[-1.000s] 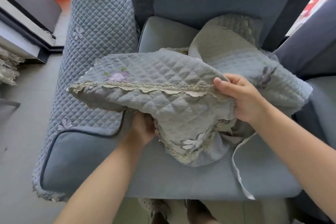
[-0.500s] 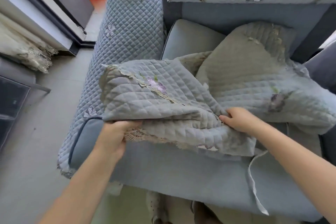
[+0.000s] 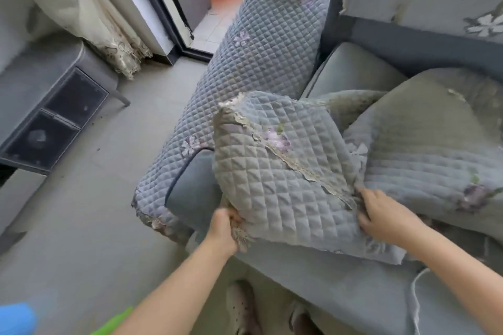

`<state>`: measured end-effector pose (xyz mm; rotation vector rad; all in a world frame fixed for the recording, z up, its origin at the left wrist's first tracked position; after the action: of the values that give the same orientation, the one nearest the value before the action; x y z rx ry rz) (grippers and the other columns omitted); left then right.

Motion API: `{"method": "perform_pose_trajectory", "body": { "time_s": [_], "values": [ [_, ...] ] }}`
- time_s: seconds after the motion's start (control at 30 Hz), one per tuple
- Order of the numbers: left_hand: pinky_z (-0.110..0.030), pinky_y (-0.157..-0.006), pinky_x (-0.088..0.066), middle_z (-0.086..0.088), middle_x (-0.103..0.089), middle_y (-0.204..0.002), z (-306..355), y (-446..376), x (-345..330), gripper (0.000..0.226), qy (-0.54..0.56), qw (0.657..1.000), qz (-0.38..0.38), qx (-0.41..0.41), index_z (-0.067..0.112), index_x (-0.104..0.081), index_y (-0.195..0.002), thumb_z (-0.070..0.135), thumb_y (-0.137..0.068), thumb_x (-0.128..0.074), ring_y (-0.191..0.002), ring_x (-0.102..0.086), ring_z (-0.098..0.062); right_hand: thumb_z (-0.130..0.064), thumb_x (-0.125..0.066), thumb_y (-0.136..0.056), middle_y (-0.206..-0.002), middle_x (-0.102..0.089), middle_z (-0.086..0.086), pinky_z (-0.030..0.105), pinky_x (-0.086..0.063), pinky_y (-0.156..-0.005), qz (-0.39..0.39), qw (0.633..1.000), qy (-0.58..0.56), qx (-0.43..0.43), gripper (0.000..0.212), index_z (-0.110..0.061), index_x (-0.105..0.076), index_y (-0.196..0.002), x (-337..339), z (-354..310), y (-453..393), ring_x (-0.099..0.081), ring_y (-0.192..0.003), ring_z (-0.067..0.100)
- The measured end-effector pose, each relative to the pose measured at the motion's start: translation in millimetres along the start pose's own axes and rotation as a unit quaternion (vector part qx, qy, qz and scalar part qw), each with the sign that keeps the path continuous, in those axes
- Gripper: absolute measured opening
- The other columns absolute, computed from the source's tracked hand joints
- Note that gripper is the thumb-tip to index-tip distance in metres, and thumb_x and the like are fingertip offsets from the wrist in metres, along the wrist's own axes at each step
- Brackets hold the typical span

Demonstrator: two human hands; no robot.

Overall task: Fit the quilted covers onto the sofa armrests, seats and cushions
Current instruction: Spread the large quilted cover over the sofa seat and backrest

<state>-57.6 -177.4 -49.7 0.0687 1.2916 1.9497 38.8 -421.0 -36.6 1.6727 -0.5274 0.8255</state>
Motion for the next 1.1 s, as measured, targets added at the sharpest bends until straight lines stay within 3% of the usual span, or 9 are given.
{"method": "perform_pose_trajectory", "body": {
  "time_s": [0.13, 0.23, 0.33, 0.43, 0.53, 0.73, 0.93, 1.03, 1.1],
  "values": [
    [-0.042, -0.070, -0.046, -0.015, -0.066, -0.065, -26.5, 10.1, 37.4, 0.027, 0.033, 0.997, 0.039, 0.051, 0.000, -0.060, -0.065, 0.000, -0.073, -0.034, -0.075, -0.056, -0.033, -0.036, -0.041, -0.094, -0.132, -0.041, 0.010, 0.031, -0.045, -0.087, -0.069, 0.986, 0.151, -0.002, 0.061, -0.009, -0.014, -0.143, -5.3, -7.2, 3.3, -0.051, -0.116, 0.025],
    [-0.050, -0.085, -0.043, -0.022, -0.068, -0.099, -2.1, 6.9, 25.2, 0.046, 0.070, 0.995, -0.057, 0.052, 0.002, -0.065, -0.101, 0.029, -0.091, -0.029, -0.101, -0.056, -0.037, -0.043, -0.042, -0.093, -0.128, -0.047, 0.007, 0.033, -0.045, -0.090, -0.029, 0.980, 0.194, 0.006, 0.051, -0.011, -0.037, -0.132, 28.0, -24.5, 1.1, -0.047, -0.117, 0.024],
    [-0.050, -0.099, -0.038, -0.021, -0.057, -0.124, 25.6, -8.3, 20.4, 0.059, 0.072, 0.992, -0.092, 0.056, 0.010, -0.056, -0.123, 0.050, -0.091, -0.028, -0.119, -0.049, -0.037, -0.053, -0.043, -0.090, -0.137, -0.040, 0.008, 0.032, -0.039, -0.099, 0.061, 0.990, 0.095, 0.081, 0.061, -0.013, -0.034, -0.136, 63.6, -66.0, -3.8, -0.040, -0.125, 0.024],
    [-0.047, -0.098, -0.038, -0.020, -0.059, -0.122, 24.6, -13.8, 3.5, 0.055, 0.003, 0.991, -0.094, 0.093, 0.006, -0.058, -0.119, 0.044, -0.095, -0.027, -0.112, -0.053, -0.034, -0.059, -0.050, -0.081, -0.145, -0.034, 0.005, 0.035, -0.034, -0.107, 0.070, 0.981, 0.027, 0.177, 0.081, -0.018, -0.020, -0.144, 66.1, -114.6, -8.9, -0.035, -0.131, 0.021],
    [-0.046, -0.094, -0.037, -0.020, -0.065, -0.100, 14.3, -12.4, -13.3, 0.055, -0.031, 0.986, -0.104, 0.130, 0.002, -0.062, -0.101, 0.044, -0.095, -0.028, -0.098, -0.056, -0.033, -0.057, -0.049, -0.084, -0.129, -0.052, 0.006, 0.031, -0.047, -0.089, -0.019, 0.987, -0.055, 0.150, 0.074, -0.015, -0.028, -0.140, 35.4, -133.6, -21.0, -0.053, -0.111, 0.021],
    [-0.043, -0.099, -0.035, -0.012, -0.054, -0.122, 14.3, -33.0, -26.4, 0.046, -0.051, 0.982, -0.097, 0.153, 0.004, -0.059, -0.101, 0.042, -0.096, -0.034, -0.123, -0.046, -0.030, -0.054, -0.048, -0.087, -0.075, -0.044, -0.014, 0.017, -0.034, -0.053, -0.051, 0.985, -0.072, 0.150, 0.054, -0.016, -0.040, -0.125, -5.9, -114.3, -23.6, -0.044, -0.067, 0.004],
    [-0.044, -0.095, -0.036, -0.015, -0.059, -0.109, 47.1, -44.8, -49.0, 0.043, 0.016, 0.989, -0.130, 0.062, -0.001, -0.054, -0.112, 0.026, -0.098, -0.025, -0.096, -0.055, -0.030, -0.074, -0.040, -0.076, -0.133, -0.043, 0.002, 0.033, -0.045, -0.090, -0.012, 0.974, 0.121, 0.192, 0.084, -0.017, -0.027, -0.136, -21.6, -109.4, -9.2, -0.050, -0.115, 0.022],
    [-0.047, -0.091, -0.038, -0.019, -0.061, -0.099, 56.8, -45.4, -44.4, 0.040, 0.033, 0.992, -0.115, 0.030, 0.000, -0.059, -0.101, 0.022, -0.095, -0.026, -0.092, -0.056, -0.032, -0.088, -0.008, -0.051, -0.121, -0.048, 0.000, 0.031, -0.042, -0.076, 0.059, 0.967, 0.135, 0.209, 0.105, -0.018, -0.039, -0.123, -23.1, -118.8, -8.6, -0.054, -0.106, 0.022],
    [-0.048, -0.087, -0.043, -0.020, -0.063, -0.099, 62.6, -45.5, -32.0, 0.039, 0.044, 0.993, -0.108, 0.024, 0.000, -0.061, -0.100, 0.021, -0.093, -0.029, -0.093, -0.058, -0.033, -0.077, -0.015, -0.052, -0.093, -0.058, -0.002, 0.026, -0.037, -0.057, 0.109, 0.957, 0.137, 0.231, 0.083, -0.018, -0.055, -0.096, -24.6, -128.8, -7.9, -0.062, -0.081, 0.021]
  ]
}}
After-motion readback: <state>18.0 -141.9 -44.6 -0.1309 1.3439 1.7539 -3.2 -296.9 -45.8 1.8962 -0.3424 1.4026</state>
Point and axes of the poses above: each hand's wrist, its own y-axis away from the middle knuckle, its own x-axis out of the back of the hand, z = x × y, the point moved 9 cm from there along -y, towards the middle knuckle
